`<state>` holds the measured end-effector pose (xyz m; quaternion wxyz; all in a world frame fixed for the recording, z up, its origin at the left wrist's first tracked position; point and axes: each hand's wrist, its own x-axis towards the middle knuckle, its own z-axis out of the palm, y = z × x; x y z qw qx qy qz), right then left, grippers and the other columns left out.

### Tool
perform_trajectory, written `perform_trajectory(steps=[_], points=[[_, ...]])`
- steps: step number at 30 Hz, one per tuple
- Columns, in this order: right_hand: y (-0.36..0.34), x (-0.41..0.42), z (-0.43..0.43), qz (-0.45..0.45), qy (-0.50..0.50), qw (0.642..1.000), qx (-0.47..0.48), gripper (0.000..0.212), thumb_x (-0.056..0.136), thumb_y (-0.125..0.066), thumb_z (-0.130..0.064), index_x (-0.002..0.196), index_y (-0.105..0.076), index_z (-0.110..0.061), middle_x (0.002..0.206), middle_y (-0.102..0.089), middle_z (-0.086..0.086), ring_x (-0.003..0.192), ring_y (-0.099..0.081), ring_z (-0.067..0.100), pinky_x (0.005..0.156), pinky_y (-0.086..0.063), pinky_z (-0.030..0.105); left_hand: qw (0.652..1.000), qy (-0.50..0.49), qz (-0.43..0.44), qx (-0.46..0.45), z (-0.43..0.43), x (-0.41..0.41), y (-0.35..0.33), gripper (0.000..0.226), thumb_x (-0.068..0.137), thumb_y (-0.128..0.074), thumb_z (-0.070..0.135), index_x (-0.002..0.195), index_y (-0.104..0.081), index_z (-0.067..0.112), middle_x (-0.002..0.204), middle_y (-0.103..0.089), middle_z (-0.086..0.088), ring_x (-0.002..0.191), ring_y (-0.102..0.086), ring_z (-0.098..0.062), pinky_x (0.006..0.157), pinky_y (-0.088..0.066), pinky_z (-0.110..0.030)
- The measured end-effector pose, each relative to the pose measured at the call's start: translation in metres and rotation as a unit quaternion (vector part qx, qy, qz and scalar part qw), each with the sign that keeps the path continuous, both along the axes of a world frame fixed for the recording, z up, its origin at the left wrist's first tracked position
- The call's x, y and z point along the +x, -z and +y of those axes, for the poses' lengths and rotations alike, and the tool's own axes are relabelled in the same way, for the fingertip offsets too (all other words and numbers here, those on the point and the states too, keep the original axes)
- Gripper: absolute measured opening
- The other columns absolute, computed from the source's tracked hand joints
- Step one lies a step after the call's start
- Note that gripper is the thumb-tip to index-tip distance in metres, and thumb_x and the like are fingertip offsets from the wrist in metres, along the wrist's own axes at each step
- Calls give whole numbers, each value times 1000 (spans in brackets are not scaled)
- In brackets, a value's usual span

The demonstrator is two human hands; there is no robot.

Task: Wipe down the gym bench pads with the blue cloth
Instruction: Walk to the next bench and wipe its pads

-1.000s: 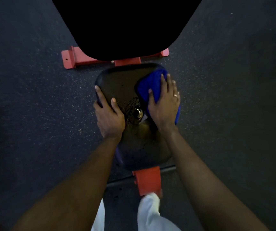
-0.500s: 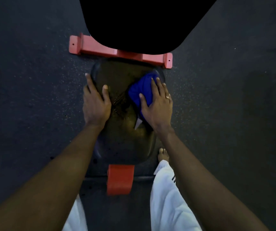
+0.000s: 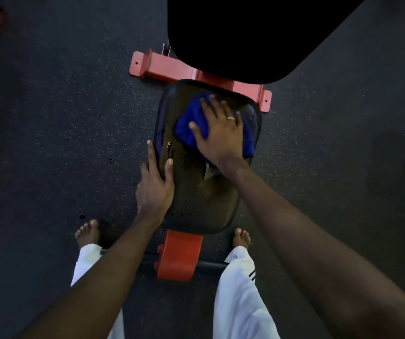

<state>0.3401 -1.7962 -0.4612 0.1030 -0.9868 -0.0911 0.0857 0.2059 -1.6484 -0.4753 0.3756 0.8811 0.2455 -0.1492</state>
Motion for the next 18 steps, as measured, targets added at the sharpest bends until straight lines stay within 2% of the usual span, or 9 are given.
perform_trajectory(steps=[2, 5, 7, 10, 12, 15, 18], points=[[4, -2, -6, 1, -48, 999, -4, 65, 101, -39, -56, 159, -29, -27, 166, -27, -1, 153, -23, 26, 123, -19, 57, 1000, -7, -2, -13, 2, 0, 3, 68, 105, -29, 60, 162, 5, 42, 160, -31, -13, 127, -52, -48, 99, -44, -59], [7, 3, -33, -21, 65, 998, 12, 64, 102, -40, -55, 157, -33, -23, 164, -31, 3, 152, -26, 28, 121, -25, 56, 998, 17, -68, -10, 4, -3, 9, 70, 107, -30, 55, 165, -6, 25, 165, -23, -14, 145, -37, -38, 111, -41, -56], [9, 0, -41, -32, 144, 989, 21, 66, 101, -40, -56, 157, -33, -22, 164, -31, 4, 151, -29, 29, 118, -30, 56, 992, 58, -114, 10, 5, -6, 14, 70, 108, -36, 47, 164, -12, 13, 168, -18, -14, 152, -26, -31, 119, -35, -49], [7, 3, -19, -26, 195, 980, 19, 73, 98, -40, -63, 157, -31, -21, 165, -29, 5, 151, -28, 30, 120, -25, 58, 990, 74, -119, 7, 7, -7, 17, 72, 108, -40, 45, 164, -11, 11, 170, -13, -12, 154, -23, -29, 119, -33, -44], [5, 14, 2, -24, 171, 985, 1, 76, 97, -36, -69, 157, -31, -22, 164, -30, 5, 150, -28, 31, 121, -22, 57, 992, 74, -105, 5, 7, -10, 16, 73, 108, -40, 47, 164, -9, 12, 170, -12, -14, 153, -26, -32, 116, -36, -46], [4, 28, 32, -38, 88, 995, -35, 78, 96, -34, -71, 157, -33, -22, 163, -34, 5, 148, -32, 30, 120, -25, 56, 994, 62, -90, 4, 7, -17, 16, 75, 107, -40, 49, 164, -9, 12, 168, -18, -18, 149, -33, -36, 111, -42, -48], [6, 38, 56, -37, 46, 996, -69, 79, 95, -36, -72, 156, -34, -22, 161, -36, 5, 146, -36, 29, 119, -27, 55, 995, 54, -79, 5, 6, -19, 16, 75, 107, -38, 51, 164, -8, 12, 166, -22, -18, 146, -38, -36, 110, -44, -49]])
